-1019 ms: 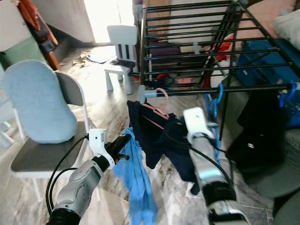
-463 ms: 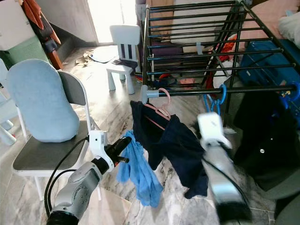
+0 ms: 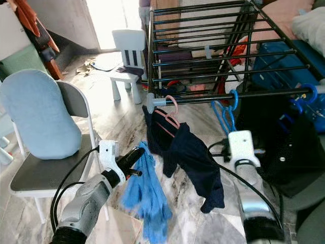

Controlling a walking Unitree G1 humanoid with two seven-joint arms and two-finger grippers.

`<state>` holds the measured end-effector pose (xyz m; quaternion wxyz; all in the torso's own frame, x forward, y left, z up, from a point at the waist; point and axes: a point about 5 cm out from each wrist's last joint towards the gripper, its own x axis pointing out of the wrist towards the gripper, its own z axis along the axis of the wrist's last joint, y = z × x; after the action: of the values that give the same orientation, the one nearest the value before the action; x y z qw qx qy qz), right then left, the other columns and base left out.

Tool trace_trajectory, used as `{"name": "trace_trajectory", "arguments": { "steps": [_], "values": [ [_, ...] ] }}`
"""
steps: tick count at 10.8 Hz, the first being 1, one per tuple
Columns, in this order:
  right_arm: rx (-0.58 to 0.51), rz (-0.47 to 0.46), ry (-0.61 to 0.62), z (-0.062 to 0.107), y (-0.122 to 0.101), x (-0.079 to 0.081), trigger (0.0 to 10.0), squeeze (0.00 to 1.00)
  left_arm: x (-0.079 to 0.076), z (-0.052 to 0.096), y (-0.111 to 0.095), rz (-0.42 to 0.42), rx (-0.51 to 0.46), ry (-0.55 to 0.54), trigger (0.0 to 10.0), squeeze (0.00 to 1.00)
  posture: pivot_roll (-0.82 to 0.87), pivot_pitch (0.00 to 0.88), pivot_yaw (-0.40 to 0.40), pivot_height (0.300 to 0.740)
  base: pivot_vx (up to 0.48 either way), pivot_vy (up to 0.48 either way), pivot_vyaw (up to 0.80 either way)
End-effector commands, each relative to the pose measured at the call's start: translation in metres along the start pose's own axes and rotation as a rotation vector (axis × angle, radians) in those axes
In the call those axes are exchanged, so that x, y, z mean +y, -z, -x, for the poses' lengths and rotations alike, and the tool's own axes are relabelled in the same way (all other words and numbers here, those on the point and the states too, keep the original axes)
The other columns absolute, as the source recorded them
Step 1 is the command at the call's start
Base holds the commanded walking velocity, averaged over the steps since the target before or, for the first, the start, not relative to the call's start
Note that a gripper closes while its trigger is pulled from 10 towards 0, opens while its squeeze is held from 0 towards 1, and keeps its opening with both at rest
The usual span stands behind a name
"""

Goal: Hang hanger

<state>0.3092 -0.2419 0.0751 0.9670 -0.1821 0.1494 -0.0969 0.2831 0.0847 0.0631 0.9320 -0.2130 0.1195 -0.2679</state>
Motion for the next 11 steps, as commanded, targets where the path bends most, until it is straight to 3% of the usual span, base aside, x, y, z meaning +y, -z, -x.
{"name": "trace_trajectory", "arguments": {
  "steps": [1,3,7,11],
  "values": [
    [-0.016,0.000,-0.037,-0.006,-0.010,0.002,4.0,0.00,0.002,-0.001,-0.007,-0.022,-0.018,-0.006,10.0,0.00,-0.23,0.000,0.118,0.740,0.000,0.000,0.00],
    [0.009,0.025,-0.072,-0.023,-0.020,-0.006,0.0,0.00,0.002,0.000,-0.006,-0.022,-0.016,-0.010,10.0,0.00,-0.22,0.000,0.106,0.740,0.000,0.000,0.00],
    [0.040,0.048,-0.137,-0.038,-0.034,-0.013,0.0,0.00,0.002,0.001,-0.005,-0.022,-0.017,-0.023,10.0,0.00,-0.21,0.000,0.090,0.740,0.000,0.000,0.00],
    [0.070,0.042,-0.130,-0.041,-0.031,-0.025,0.0,0.00,0.001,0.002,-0.001,-0.023,0.000,-0.027,10.0,0.00,-0.21,0.000,0.086,0.740,0.000,0.000,0.00]
  ]
}}
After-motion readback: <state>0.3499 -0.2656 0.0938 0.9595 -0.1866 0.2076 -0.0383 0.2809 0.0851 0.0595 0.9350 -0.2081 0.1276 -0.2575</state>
